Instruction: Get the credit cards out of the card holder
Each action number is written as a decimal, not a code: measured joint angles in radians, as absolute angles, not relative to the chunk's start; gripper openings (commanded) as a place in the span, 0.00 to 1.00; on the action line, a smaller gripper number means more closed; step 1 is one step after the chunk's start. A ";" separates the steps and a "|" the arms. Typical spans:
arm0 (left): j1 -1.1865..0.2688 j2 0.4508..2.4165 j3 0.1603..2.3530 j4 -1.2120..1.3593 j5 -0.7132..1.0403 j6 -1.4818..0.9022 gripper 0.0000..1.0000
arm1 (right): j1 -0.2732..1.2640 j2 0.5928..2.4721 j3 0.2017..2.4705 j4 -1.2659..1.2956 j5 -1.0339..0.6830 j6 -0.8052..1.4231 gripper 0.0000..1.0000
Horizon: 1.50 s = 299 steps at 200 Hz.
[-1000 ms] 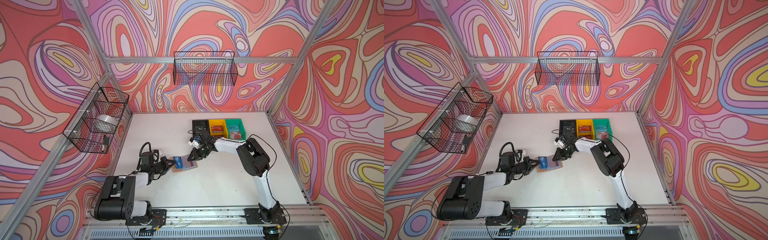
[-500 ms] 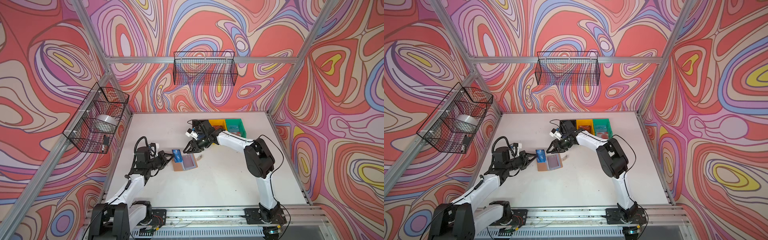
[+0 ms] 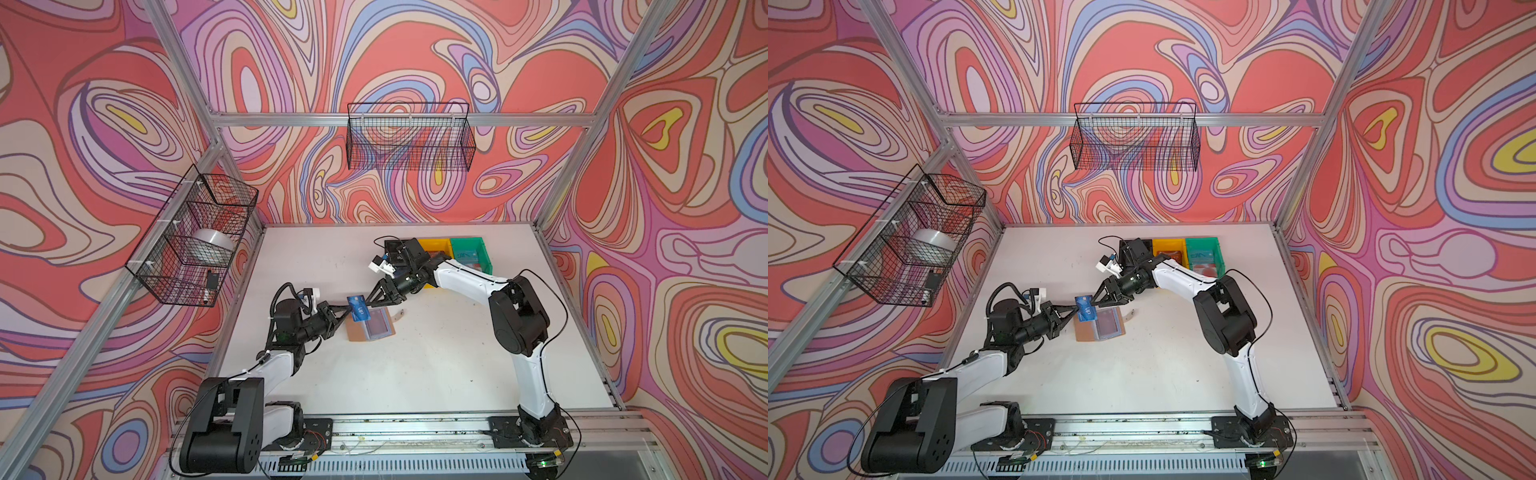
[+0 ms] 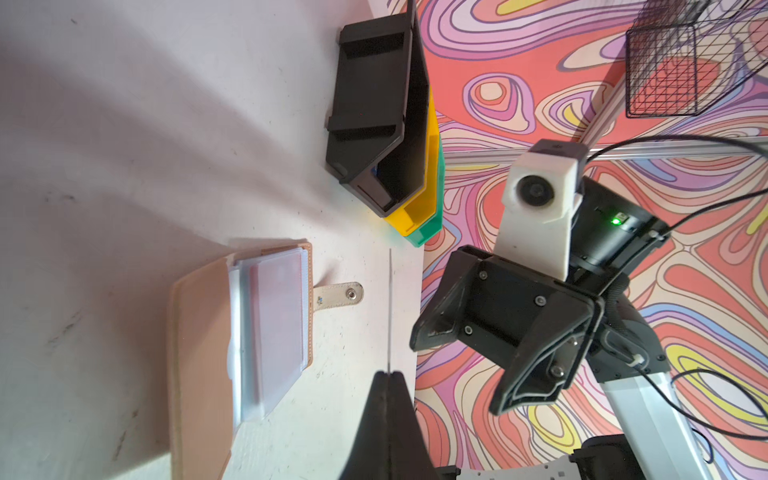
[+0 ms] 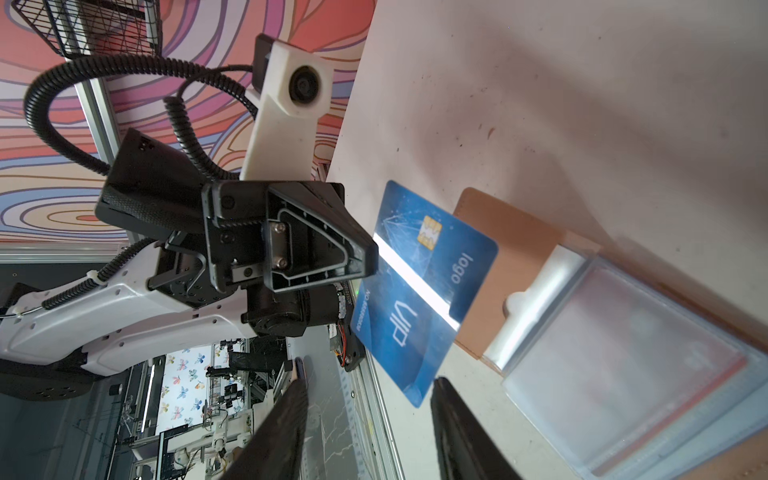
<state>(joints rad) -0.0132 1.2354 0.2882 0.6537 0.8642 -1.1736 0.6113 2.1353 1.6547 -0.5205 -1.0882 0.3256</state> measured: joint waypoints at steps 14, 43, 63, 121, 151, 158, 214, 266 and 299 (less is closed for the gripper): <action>-0.016 1.238 0.288 0.685 0.865 -1.185 0.00 | 0.611 2.136 1.649 -0.520 -1.088 0.325 0.51; -0.023 1.238 0.288 0.720 0.864 -1.196 0.00 | 0.611 2.141 1.649 -0.513 -1.088 0.326 0.51; -0.033 1.238 0.288 0.730 0.864 -1.201 0.00 | 0.611 2.151 1.649 -0.502 -1.089 0.331 0.51; -0.059 1.267 0.285 0.783 0.864 -1.209 0.00 | 0.612 2.184 1.649 -0.464 -1.101 0.363 0.41; -0.059 1.286 0.278 0.798 0.863 -1.209 0.00 | 0.612 2.187 1.649 -0.421 -1.120 0.385 0.23; -0.059 1.290 0.276 0.800 0.863 -1.209 0.00 | 0.612 2.187 1.649 -0.411 -1.122 0.391 0.18; -0.059 1.315 0.258 0.824 0.857 -1.209 0.10 | 0.608 2.186 1.648 -0.413 -1.147 0.400 0.00; -0.062 1.319 0.253 0.827 0.858 -1.207 0.19 | 0.606 2.203 1.783 -0.649 -1.105 0.247 0.00; -0.062 1.319 0.253 0.804 0.856 -1.197 0.20 | 0.602 2.239 1.958 -0.878 -0.994 0.096 0.00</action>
<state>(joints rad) -0.0620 1.3190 0.2535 0.8040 0.8562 -1.1973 0.6022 2.2391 1.9583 -0.8776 -0.9936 0.0963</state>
